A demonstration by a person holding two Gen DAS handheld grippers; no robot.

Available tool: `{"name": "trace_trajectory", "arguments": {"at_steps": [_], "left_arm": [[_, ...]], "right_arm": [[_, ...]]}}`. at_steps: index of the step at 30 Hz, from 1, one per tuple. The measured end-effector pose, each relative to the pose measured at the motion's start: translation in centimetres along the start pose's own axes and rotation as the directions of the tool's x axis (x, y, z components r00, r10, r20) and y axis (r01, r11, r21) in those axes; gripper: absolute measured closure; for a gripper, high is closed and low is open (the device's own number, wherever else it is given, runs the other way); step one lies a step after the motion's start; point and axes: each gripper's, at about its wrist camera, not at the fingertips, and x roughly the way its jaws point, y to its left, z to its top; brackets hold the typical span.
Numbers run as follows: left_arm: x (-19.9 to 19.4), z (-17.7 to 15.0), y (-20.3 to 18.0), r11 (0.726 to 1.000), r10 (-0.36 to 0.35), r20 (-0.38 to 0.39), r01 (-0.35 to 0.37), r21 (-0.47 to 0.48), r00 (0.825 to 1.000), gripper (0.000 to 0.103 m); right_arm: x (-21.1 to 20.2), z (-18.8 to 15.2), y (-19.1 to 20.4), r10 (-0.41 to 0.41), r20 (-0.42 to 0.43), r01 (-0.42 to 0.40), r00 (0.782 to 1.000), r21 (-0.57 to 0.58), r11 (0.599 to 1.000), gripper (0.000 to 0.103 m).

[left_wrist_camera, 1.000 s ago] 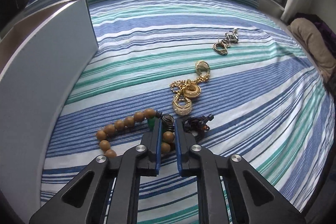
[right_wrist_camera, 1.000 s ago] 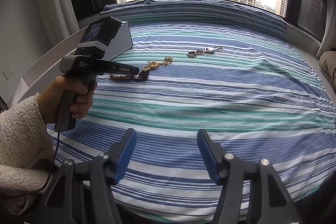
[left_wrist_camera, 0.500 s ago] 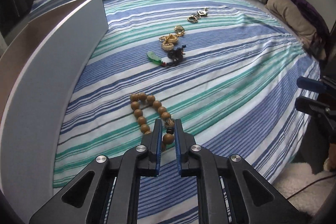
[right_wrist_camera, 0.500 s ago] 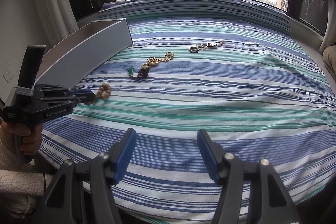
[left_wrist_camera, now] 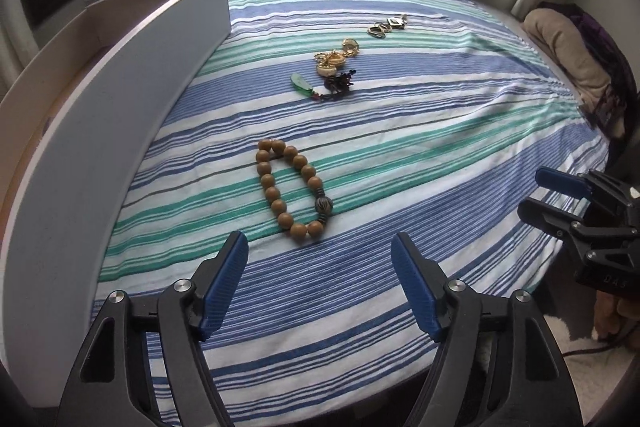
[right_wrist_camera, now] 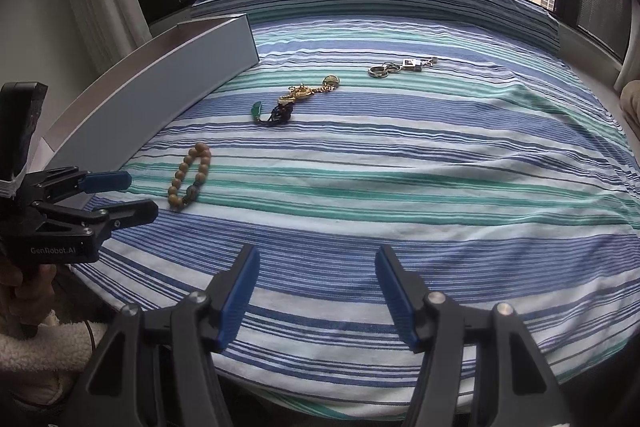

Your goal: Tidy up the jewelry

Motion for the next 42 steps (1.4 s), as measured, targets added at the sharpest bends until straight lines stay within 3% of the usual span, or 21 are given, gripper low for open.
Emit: {"name": "trace_trajectory", "arguments": {"at_steps": [9,18,24,29,37,38,42], "left_arm": [[-0.4,-0.2,1.8,0.996,0.037,-0.011,-0.038,-0.084,0.999,0.024],[-1.0,-0.6,2.2,0.993,0.057,-0.013,-0.058,-0.100,0.998,0.024],[-1.9,-0.8,3.6,0.986,0.082,-0.001,-0.081,-0.148,0.997,0.024],[-2.3,-1.6,5.2,0.972,0.083,-0.002,-0.081,-0.222,0.997,0.020],[-4.3,-2.6,5.9,0.965,0.110,0.020,-0.102,-0.240,0.994,0.020],[-4.4,-2.7,6.0,0.965,0.111,0.020,-0.103,-0.240,0.994,0.020],[-4.3,-3.1,6.2,0.963,0.122,0.007,-0.116,-0.242,0.993,0.020]], "right_arm": [[-0.1,0.1,0.6,0.007,0.004,-0.006,1.000,-0.022,1.000,0.042],[0.0,0.2,1.1,0.009,-0.007,-0.009,1.000,-0.034,0.999,0.042],[0.2,2.1,-0.9,0.075,0.009,-0.075,0.997,-0.010,0.997,0.042],[5.5,7.0,-2.5,0.135,-0.109,-0.146,0.985,-0.100,0.984,0.042],[14.8,12.9,0.8,0.228,-0.101,-0.241,0.969,-0.158,0.957,0.042],[15.6,13.1,1.3,0.239,-0.097,-0.252,0.966,-0.166,0.953,0.045],[16.7,13.5,2.1,0.252,-0.084,-0.263,0.964,-0.172,0.949,0.093]]}}
